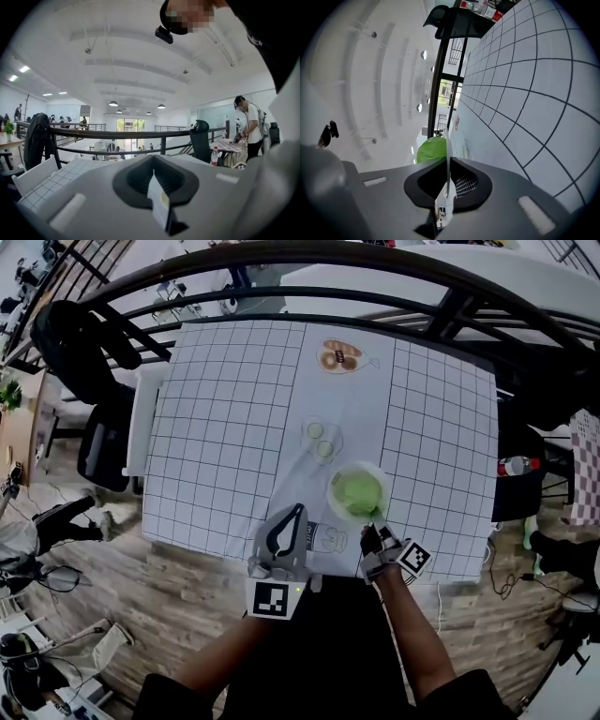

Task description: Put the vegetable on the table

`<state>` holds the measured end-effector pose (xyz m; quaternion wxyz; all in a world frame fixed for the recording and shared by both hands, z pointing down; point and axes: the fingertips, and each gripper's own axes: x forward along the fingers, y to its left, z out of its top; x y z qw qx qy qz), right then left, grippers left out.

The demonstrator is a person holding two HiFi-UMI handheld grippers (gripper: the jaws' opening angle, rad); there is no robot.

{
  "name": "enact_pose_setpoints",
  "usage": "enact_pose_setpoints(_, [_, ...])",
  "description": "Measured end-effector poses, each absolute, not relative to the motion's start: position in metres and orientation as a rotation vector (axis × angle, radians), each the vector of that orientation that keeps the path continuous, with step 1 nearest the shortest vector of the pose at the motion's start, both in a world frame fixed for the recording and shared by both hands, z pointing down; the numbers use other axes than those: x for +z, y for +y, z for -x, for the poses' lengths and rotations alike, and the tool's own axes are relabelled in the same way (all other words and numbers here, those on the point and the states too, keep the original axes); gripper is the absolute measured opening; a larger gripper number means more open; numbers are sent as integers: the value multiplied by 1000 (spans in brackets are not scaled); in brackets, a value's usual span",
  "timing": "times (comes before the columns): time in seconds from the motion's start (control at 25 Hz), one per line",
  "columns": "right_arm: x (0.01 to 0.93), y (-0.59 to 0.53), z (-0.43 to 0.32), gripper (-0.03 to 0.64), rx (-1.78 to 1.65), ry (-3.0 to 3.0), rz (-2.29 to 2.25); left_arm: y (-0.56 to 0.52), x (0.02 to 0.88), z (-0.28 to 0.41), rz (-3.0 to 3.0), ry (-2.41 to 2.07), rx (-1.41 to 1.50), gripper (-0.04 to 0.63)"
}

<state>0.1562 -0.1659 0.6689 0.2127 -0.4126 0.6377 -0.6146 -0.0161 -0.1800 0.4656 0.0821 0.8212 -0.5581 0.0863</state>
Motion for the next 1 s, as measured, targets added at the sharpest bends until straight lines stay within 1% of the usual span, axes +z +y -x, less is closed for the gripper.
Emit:
enact_pose_setpoints(0.24, [706,-170,-153,15,-1774,1810,1188,-180,473,13,-2470,-1682,342,8])
enact_pose_setpoints(0.44, [715,-183,-142,15,-1793,1835,1122,-179,478,16,-2400,-1713,362,8])
enact_pose_setpoints(0.64, [738,-188,-139,17,-1905,1755,1208,-180,479,16,-2489,-1737,465,8])
enact_pose_setpoints(1.0, [747,-201,-136,21,-1923,1708,1185,-180,481,22,-2412,-1770,454,8])
